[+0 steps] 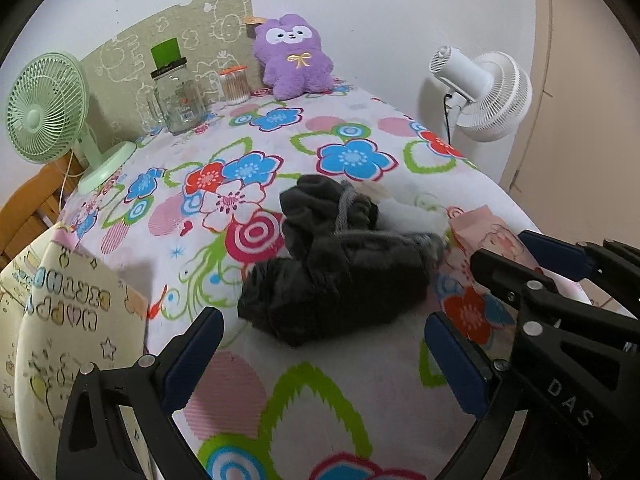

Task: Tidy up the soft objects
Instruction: 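Close left gripper on the black plastic bag bundle while right gripper holds the wipes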

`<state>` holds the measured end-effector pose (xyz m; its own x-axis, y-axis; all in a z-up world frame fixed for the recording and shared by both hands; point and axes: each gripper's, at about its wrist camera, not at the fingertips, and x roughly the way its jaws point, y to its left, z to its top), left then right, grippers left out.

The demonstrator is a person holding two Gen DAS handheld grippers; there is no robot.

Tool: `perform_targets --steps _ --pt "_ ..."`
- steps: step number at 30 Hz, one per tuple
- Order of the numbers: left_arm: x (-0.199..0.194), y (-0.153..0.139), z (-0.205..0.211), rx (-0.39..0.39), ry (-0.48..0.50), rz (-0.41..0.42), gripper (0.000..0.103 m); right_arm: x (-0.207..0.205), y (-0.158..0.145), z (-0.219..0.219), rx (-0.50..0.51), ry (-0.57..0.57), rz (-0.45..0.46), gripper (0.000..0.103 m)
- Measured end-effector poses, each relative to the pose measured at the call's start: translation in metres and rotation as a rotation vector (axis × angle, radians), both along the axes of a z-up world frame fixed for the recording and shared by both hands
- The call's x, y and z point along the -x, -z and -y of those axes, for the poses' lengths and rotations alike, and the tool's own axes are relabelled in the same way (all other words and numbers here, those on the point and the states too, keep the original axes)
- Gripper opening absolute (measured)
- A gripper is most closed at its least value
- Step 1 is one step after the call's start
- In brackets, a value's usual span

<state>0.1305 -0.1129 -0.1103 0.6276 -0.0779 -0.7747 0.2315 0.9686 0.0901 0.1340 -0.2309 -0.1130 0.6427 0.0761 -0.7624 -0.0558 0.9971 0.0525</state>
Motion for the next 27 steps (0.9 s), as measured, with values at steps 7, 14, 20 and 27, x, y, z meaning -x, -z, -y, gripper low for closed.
perform_targets --steps 7,14,20,27 --pt "-0.016 0.004 0.001 0.012 -0.022 -0.008 0.094 -0.014 0.001 0.002 -0.01 0.01 -0.006 0.041" --pt "-0.022 0.007 0.002 0.016 -0.021 -0.005 0.084 -0.022 0.005 0.002 -0.009 0.015 -0.016 0.041" --pt "-0.022 0.007 0.002 0.017 -0.005 -0.001 0.075 -0.023 0.007 0.0 -0.017 0.008 -0.022 0.041" --pt "-0.014 0.004 0.002 0.028 0.013 -0.003 0.073 -0.02 0.006 -0.001 -0.016 0.006 -0.025 0.041"
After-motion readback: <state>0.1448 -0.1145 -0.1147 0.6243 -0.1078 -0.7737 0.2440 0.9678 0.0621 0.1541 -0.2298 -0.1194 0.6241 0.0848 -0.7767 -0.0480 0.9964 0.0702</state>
